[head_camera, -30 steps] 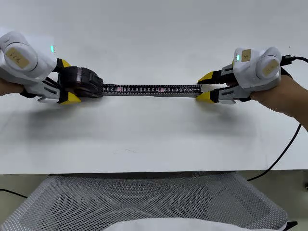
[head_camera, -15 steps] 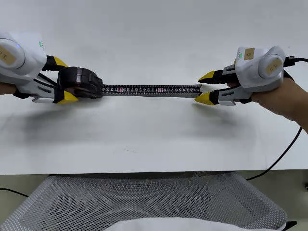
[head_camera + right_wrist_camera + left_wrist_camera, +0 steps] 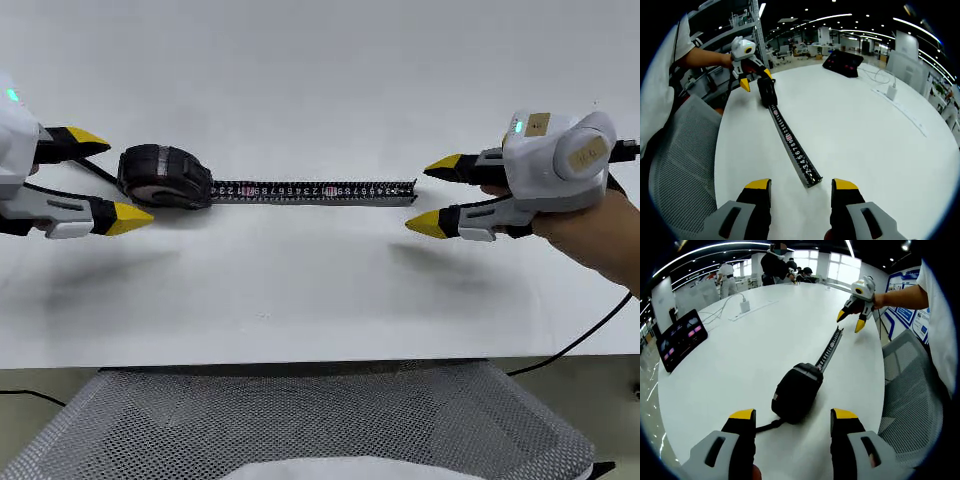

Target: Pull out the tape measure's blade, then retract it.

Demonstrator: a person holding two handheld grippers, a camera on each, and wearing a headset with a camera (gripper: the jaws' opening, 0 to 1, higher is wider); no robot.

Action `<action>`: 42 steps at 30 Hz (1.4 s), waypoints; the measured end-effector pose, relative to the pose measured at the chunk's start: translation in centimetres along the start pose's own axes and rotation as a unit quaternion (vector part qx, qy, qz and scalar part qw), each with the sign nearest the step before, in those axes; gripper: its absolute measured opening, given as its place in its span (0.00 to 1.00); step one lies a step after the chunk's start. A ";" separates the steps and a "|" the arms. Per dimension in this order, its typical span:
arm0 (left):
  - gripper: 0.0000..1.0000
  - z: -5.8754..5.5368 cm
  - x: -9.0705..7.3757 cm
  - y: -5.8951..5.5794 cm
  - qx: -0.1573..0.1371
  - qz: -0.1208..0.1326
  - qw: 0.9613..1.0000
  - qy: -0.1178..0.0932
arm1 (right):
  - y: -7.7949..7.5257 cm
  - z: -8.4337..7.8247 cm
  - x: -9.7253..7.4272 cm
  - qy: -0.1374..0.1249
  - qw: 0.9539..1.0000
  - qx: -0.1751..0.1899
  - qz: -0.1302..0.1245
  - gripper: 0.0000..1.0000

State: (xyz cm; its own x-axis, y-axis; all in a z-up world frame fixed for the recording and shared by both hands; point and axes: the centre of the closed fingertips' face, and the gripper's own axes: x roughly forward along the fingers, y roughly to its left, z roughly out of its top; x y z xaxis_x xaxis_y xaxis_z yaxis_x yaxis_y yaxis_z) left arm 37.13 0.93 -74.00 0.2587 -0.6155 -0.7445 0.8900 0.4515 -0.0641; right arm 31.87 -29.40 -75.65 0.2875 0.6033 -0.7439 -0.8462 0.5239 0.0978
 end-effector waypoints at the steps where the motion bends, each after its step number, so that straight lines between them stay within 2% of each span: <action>1: 0.58 -0.1 -0.3 -0.1 -0.005 0.002 1.000 -0.002 | 0.2 0.0 -0.1 -0.001 1.000 0.001 -0.002 0.46; 10: 0.60 -0.5 -1.3 -0.9 -0.024 0.039 0.999 -0.023 | 0.4 -0.2 -1.3 -0.013 0.999 0.020 -0.037 0.55; 11: 0.61 -0.7 -1.4 -1.0 -0.014 0.047 0.999 -0.018 | 0.5 -0.3 -1.4 -0.012 0.999 0.023 -0.041 0.55; 13: 0.62 -0.5 -1.6 -1.3 -0.029 0.051 0.998 -0.034 | 0.4 -0.3 -1.7 -0.020 0.998 0.027 -0.051 0.58; 15: 0.62 -0.6 -1.8 -1.4 -0.033 0.056 0.997 -0.035 | 0.5 -0.1 -2.0 -0.030 0.997 0.036 -0.057 0.60; 19: 0.65 -0.9 -2.4 -1.8 -0.035 0.068 0.996 -0.042 | 0.6 -0.1 -2.6 -0.034 0.996 0.042 -0.074 0.65; 22: 0.66 -1.2 -2.8 -1.9 -0.039 0.077 0.995 -0.045 | 0.9 0.0 -2.9 -0.039 0.995 0.050 -0.079 0.68; 26: 0.70 -1.4 -3.4 -2.0 -0.059 0.087 0.993 -0.055 | 1.3 -0.3 -3.3 -0.041 0.994 0.058 -0.086 0.72; 30: 0.71 -1.9 -3.8 -2.3 -0.059 0.095 0.992 -0.055 | 1.9 -0.3 -3.7 -0.043 0.993 0.061 -0.087 0.75; 33: 0.73 -2.0 -4.2 -2.6 -0.067 0.099 0.991 -0.061 | 2.0 -0.2 -4.0 -0.050 0.993 0.065 -0.091 0.80; 42: 0.81 -2.4 -4.7 -3.5 -0.078 0.116 0.987 -0.080 | 3.3 -0.4 -4.2 -0.071 0.989 0.071 -0.105 0.85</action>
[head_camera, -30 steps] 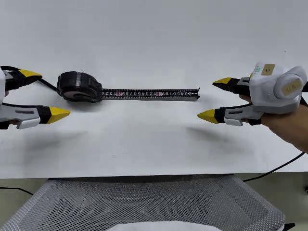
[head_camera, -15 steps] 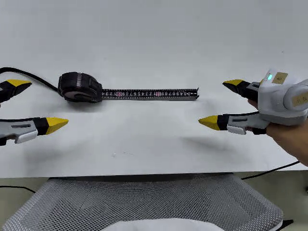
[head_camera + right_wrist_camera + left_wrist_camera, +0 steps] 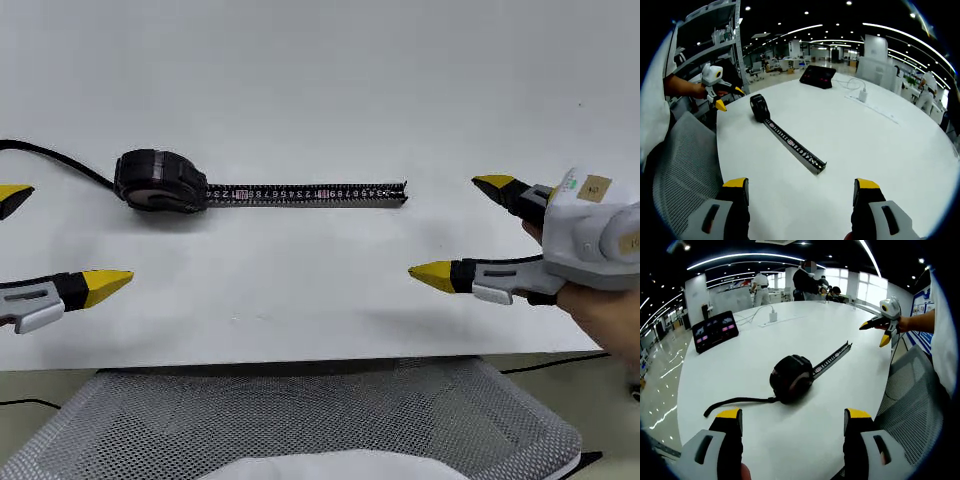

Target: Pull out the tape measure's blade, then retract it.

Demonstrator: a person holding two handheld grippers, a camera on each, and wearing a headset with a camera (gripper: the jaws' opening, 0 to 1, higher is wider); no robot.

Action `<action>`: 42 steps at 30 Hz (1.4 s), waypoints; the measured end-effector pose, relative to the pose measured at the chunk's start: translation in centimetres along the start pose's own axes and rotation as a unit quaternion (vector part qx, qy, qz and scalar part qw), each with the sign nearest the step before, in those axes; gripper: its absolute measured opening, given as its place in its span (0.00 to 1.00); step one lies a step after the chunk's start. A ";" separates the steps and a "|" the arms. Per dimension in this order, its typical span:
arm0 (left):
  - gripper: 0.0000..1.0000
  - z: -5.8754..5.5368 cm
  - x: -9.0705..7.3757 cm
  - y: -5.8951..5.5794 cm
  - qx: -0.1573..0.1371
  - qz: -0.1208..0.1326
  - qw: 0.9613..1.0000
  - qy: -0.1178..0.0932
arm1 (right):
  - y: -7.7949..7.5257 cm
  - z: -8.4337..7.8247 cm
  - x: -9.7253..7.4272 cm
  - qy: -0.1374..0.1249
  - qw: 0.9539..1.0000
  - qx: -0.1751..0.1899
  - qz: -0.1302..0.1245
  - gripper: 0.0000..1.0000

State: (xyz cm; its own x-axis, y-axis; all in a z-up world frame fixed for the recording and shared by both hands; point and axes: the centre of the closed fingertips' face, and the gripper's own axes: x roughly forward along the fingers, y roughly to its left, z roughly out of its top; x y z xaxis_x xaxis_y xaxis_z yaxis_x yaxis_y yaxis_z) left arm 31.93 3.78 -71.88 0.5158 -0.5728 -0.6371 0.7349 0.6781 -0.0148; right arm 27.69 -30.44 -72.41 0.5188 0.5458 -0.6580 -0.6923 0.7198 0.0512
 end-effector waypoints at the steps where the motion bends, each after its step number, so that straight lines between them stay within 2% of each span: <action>1: 0.81 -0.1 -0.1 -0.2 -0.008 0.000 1.000 -0.001 | 0.2 -0.1 -0.1 -0.002 1.000 0.006 -0.001 0.85; 3: 0.82 -0.5 -0.1 -0.4 -0.010 0.005 1.000 0.004 | 0.4 -0.4 -0.1 -0.003 1.000 0.007 -0.004 0.86; 7: 0.84 -1.4 -0.1 -1.7 -0.021 0.000 1.000 0.004 | 1.0 -0.9 -0.3 -0.007 1.000 0.022 -0.004 0.91; 14: 0.88 -2.5 0.0 -3.1 -0.042 -0.017 0.999 0.006 | 1.6 -2.0 -0.4 -0.004 1.000 0.026 -0.001 0.95; 19: 0.90 -2.8 -0.3 -3.0 -0.051 -0.021 0.998 0.008 | 1.9 -2.5 -0.6 0.001 1.000 0.030 0.006 0.97; 29: 0.93 -2.8 -0.5 -3.1 -0.058 -0.029 0.998 0.008 | 2.1 -3.2 -0.7 0.011 0.999 0.030 0.007 0.98; 42: 0.93 -2.6 -0.6 -3.1 -0.057 -0.030 0.998 0.007 | 2.2 -2.8 -0.8 0.009 1.000 0.029 0.008 0.99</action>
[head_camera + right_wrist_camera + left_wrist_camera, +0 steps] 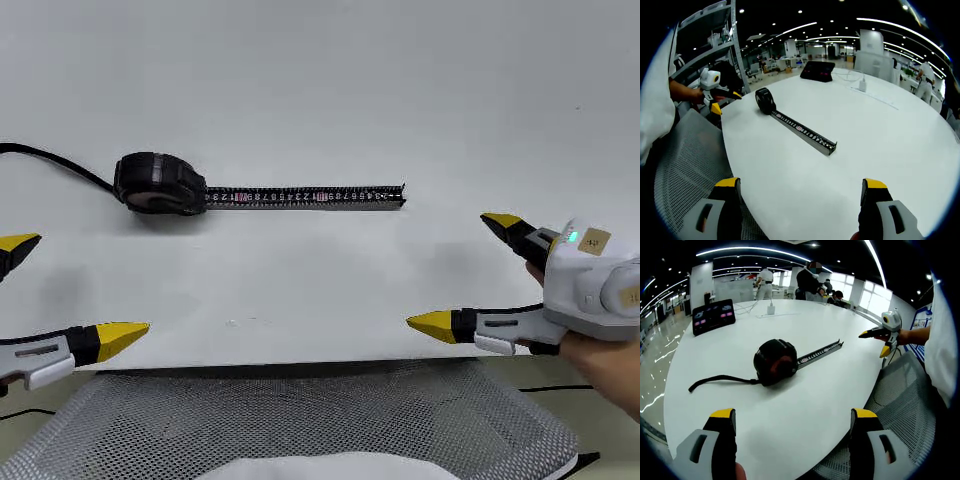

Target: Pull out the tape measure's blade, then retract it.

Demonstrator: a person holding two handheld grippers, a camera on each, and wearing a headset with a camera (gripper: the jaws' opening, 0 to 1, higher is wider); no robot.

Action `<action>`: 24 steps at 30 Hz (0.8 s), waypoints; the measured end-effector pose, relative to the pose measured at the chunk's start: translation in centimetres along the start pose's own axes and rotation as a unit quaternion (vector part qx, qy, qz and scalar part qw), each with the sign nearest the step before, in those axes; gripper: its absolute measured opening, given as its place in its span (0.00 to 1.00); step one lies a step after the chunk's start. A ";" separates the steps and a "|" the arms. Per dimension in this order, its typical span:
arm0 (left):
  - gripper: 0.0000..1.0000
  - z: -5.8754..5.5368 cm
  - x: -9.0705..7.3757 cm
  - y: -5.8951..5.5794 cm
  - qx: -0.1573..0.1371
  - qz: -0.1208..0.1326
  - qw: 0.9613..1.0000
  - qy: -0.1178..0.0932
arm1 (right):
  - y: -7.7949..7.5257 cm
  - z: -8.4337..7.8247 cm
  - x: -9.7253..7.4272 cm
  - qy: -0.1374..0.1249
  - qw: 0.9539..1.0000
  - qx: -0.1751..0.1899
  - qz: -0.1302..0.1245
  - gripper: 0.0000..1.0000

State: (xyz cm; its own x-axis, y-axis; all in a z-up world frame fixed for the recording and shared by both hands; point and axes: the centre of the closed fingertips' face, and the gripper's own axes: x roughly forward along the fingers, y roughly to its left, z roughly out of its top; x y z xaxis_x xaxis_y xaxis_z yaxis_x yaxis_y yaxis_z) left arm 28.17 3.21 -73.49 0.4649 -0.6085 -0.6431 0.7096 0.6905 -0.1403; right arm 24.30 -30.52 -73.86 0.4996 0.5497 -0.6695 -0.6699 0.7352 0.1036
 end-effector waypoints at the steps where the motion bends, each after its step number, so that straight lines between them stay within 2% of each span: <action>1: 0.93 0.0 0.0 0.0 0.000 0.000 1.000 0.000 | 0.0 0.0 0.0 0.000 1.000 -0.001 0.000 0.99; 13: 0.92 0.4 0.1 -0.1 0.000 0.000 1.000 -0.002 | -0.2 0.0 -0.1 0.000 1.000 -0.001 -0.002 0.99; 24: 0.91 1.1 1.2 0.0 -0.015 0.020 1.000 0.000 | -0.5 0.2 -0.1 -0.001 1.000 -0.003 -0.005 0.99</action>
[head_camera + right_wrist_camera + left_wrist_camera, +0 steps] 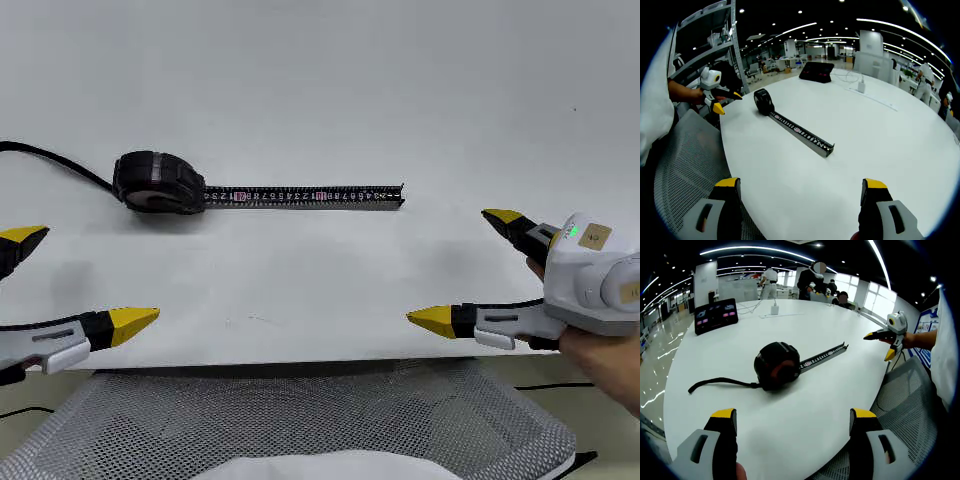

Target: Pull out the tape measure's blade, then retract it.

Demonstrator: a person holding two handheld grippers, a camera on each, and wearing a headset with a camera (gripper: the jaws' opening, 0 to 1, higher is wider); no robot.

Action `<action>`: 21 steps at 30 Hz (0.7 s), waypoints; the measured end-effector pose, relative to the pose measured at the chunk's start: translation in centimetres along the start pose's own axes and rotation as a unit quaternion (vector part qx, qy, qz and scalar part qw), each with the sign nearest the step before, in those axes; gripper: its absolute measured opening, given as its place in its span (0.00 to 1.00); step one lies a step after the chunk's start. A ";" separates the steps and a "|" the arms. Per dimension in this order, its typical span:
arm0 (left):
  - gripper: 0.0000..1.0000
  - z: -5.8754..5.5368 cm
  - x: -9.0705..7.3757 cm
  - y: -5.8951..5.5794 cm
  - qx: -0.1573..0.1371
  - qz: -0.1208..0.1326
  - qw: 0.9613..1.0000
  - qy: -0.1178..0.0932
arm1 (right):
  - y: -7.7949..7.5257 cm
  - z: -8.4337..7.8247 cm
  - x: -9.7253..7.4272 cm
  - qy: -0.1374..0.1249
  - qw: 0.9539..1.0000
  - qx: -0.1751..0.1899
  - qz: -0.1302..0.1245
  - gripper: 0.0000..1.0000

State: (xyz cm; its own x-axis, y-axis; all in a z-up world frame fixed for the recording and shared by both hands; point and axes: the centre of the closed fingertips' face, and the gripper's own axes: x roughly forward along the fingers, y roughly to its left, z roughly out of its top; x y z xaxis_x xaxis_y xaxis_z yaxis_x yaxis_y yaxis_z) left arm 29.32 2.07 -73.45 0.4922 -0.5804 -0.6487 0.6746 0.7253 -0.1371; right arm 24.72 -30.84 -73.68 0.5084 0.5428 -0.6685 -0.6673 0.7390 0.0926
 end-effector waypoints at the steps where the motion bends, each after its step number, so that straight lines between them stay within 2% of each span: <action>1: 0.91 0.2 0.1 0.0 -0.003 0.001 1.000 -0.001 | -0.1 0.0 0.0 0.000 1.000 0.000 -0.001 0.99; 9: 0.91 0.7 1.3 0.1 -0.013 0.013 1.000 -0.001 | -0.5 0.0 0.0 -0.001 1.000 -0.001 -0.003 0.99; 21: 0.90 2.5 3.0 -0.1 -0.020 0.018 1.000 -0.016 | -0.7 -0.1 0.1 -0.002 1.000 0.001 -0.003 0.99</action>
State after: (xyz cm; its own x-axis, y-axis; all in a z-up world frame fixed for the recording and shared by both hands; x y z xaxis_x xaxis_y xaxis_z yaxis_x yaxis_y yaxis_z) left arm 32.10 -0.65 -73.54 0.5330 -0.5653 -0.6296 0.6342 0.7594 -0.1450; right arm 25.20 -31.36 -73.83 0.5147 0.5399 -0.6660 -0.6634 0.7429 0.0896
